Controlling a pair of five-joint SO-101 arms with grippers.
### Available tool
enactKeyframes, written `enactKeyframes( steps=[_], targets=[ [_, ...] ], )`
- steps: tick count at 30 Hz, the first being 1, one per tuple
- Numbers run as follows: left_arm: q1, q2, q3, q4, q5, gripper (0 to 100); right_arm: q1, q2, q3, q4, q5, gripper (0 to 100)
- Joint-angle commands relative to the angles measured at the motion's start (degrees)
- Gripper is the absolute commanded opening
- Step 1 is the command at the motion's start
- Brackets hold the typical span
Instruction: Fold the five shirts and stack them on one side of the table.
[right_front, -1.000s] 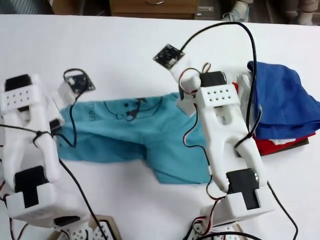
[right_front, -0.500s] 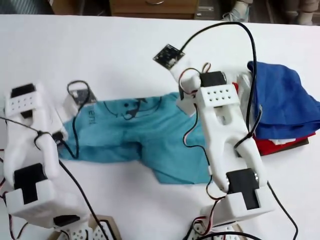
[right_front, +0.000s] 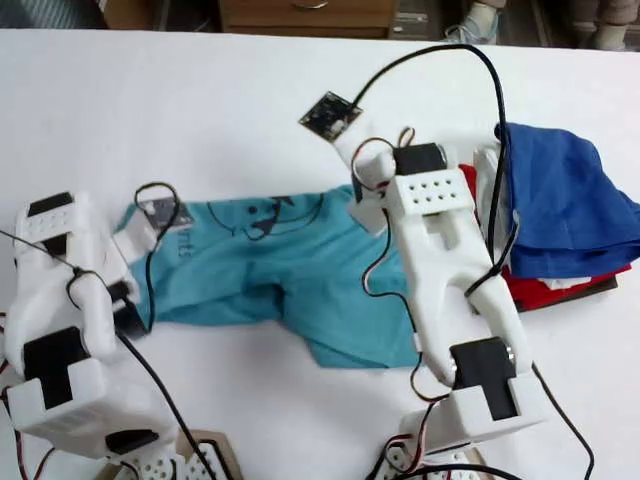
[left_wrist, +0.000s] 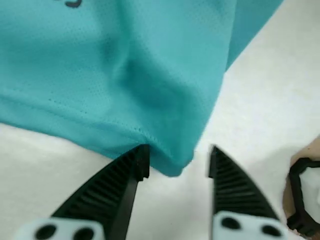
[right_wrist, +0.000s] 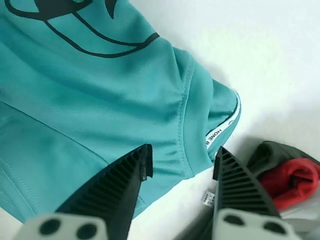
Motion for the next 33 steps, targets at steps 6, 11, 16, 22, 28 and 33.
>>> enactKeyframes(
  steps=[6, 11, 16, 22, 28, 33],
  targets=[
    [-3.34, -0.79, -18.24, 11.52, -2.02, 26, -3.91, -4.7, 7.82, 3.47, 7.47, 20.4],
    [-2.46, -0.26, -25.89, 14.33, 1.05, 26, -10.77, -13.76, 17.93, 2.86, 12.4, 20.4],
    [-0.53, 1.23, -25.54, 6.68, 13.01, 26, -16.66, -24.92, 31.91, 2.86, 14.15, 20.4],
    [-2.9, 7.38, -25.63, -4.75, 37.1, 26, -21.85, -30.2, 46.42, -2.33, 14.15, 20.3],
    [-3.43, 9.67, -25.54, -4.57, 39.12, 26, -27.38, -28.35, 50.73, -5.49, 14.15, 20.2],
    [-5.36, 9.58, -25.54, -4.57, 39.03, 26, -21.23, -23.34, 50.46, -9.63, 19.69, 20.2]
  ],
)
